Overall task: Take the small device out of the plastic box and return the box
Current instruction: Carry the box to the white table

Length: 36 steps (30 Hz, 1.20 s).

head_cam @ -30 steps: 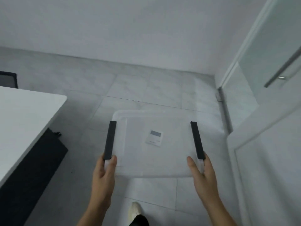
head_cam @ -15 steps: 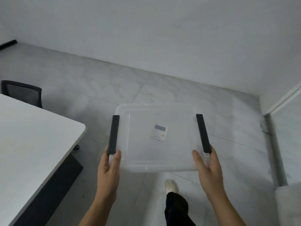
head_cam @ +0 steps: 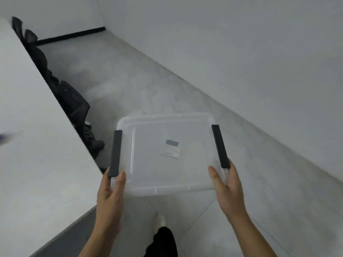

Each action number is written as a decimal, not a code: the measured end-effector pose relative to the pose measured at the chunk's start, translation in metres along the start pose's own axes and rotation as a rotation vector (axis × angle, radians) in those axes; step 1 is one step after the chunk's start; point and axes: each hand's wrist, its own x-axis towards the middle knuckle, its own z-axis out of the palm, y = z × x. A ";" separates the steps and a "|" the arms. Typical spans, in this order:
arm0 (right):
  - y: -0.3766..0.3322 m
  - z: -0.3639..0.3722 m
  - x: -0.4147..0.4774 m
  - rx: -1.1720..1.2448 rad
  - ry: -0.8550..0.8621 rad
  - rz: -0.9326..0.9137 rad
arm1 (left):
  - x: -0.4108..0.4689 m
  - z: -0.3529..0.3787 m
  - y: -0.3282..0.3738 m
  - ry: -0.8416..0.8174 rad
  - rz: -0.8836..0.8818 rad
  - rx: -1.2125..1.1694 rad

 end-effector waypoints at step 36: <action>-0.194 0.637 0.950 -0.008 -0.507 -0.101 | 0.991 0.168 0.180 0.526 -0.045 -0.046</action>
